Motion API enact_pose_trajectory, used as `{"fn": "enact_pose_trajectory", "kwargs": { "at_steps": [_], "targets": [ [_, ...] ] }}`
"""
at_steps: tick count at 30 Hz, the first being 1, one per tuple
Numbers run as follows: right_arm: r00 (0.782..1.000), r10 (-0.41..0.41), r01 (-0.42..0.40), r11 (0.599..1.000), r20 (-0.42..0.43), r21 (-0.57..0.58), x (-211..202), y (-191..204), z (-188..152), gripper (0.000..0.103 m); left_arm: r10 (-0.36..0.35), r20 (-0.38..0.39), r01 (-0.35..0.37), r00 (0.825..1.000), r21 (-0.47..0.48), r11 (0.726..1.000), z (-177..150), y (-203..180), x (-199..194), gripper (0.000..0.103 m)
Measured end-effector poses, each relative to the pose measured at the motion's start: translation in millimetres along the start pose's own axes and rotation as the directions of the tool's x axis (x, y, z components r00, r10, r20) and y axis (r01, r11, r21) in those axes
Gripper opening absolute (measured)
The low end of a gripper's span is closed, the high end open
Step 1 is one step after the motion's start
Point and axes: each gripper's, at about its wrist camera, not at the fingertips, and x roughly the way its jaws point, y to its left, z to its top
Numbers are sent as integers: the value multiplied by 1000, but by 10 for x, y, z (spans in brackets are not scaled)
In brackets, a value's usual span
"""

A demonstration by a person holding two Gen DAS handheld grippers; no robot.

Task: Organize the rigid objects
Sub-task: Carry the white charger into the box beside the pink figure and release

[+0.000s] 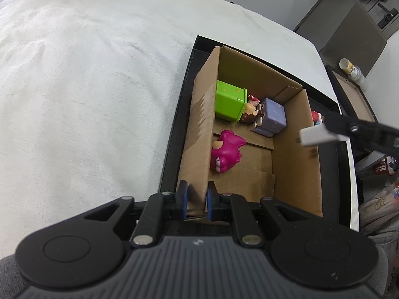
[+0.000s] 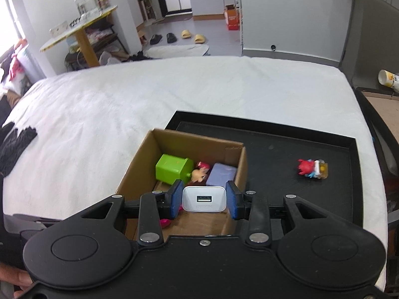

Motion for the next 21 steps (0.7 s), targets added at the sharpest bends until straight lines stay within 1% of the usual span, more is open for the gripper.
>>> {"fn": "enact_pose_trajectory", "kwargs": {
  "at_steps": [5,13,18,21],
  "targets": [
    [999,-20,20,1000,-33,-14,156,137,-34,36,-21,4,21,1000,-6,1000,1,47,-4,14],
    [993,-73,66,995,-89,-72,378,345,-94,36,-61,8,61,998,-18,998,4,132,-14,15],
    [987,-109,98,991,-120,-89,572,422,-160,36,-81,8,81,997,-20,997,13,169,-15,16],
    [981,-144,132,987,-129,-96,672,425,-196,36,-87,8,88,996,-23,996,19,192,-10,16]
  ]
}}
